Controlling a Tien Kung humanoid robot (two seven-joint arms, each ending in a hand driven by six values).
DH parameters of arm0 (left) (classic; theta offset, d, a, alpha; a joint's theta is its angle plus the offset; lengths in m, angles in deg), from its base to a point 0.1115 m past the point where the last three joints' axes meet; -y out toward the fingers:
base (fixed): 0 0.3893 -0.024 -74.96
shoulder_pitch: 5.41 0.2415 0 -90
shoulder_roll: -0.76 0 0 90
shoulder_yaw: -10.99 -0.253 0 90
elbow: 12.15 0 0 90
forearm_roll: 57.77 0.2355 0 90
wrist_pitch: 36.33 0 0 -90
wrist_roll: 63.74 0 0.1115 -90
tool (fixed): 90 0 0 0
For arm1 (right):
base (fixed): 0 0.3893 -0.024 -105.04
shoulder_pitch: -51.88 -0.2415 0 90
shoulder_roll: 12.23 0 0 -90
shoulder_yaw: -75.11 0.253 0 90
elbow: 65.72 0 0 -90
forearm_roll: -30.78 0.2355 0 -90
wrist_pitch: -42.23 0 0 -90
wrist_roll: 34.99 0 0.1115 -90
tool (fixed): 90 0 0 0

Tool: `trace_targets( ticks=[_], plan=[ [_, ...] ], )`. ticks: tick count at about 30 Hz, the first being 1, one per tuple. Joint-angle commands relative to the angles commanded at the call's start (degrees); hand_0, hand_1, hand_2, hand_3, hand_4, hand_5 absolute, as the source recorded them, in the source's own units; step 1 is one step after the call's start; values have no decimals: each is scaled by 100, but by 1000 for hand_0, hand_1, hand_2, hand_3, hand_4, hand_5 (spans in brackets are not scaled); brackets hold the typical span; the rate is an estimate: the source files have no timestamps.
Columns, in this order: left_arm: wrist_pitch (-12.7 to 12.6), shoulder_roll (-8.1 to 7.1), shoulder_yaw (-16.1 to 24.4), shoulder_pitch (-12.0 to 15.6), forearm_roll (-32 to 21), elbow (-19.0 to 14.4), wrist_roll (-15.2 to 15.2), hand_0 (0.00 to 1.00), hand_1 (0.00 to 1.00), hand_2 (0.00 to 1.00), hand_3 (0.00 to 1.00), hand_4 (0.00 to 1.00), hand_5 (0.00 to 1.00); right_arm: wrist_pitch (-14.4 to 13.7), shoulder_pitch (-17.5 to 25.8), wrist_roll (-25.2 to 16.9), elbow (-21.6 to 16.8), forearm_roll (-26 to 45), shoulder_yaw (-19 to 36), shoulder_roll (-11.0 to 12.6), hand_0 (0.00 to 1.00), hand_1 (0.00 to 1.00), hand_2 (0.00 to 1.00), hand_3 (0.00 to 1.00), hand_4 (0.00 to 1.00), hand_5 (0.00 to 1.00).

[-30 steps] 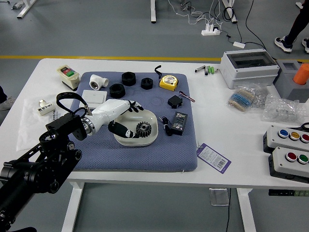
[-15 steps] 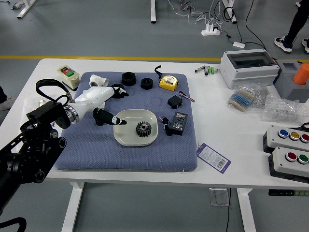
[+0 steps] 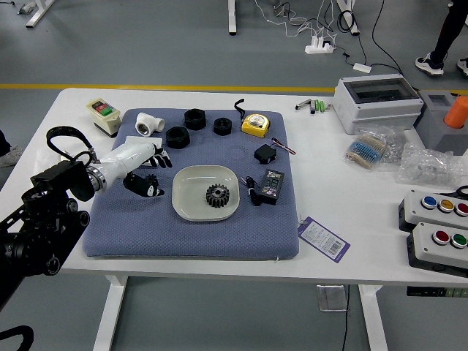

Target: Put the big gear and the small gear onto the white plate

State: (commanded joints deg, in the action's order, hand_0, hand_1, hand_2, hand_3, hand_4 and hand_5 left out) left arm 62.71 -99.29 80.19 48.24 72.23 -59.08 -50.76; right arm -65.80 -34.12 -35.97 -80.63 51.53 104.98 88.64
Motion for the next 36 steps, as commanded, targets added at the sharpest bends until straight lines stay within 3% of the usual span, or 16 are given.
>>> trace_targets(
  ticks=[10,11,20,22,23,36],
  plan=[
    [-190,44,-68,-37,0,282,48,604,584,612,605,811,16,-4,-26,1,-7,-4,37,6,700,718,767,578,802,653],
    [-233,54,-72,-46,0,323,50,588,566,602,597,720,2,-6,-29,1,-7,-6,43,7,700,718,767,578,800,651],
    [-419,55,-189,-77,0,435,64,551,547,585,582,667,2,-8,-46,1,-10,-15,64,15,700,717,767,578,800,650],
    [-416,37,-253,-95,0,448,54,551,547,585,582,667,2,-9,-49,1,-10,-13,63,16,700,717,767,578,800,650],
    [-416,35,-261,-97,0,450,53,528,518,568,577,622,2,-9,-49,1,-10,-13,62,16,700,717,767,577,800,649],
    [-253,-11,-376,-159,0,557,-90,535,544,576,578,648,2,-11,-61,4,-9,-10,70,20,700,718,767,577,799,648]
  ],
)
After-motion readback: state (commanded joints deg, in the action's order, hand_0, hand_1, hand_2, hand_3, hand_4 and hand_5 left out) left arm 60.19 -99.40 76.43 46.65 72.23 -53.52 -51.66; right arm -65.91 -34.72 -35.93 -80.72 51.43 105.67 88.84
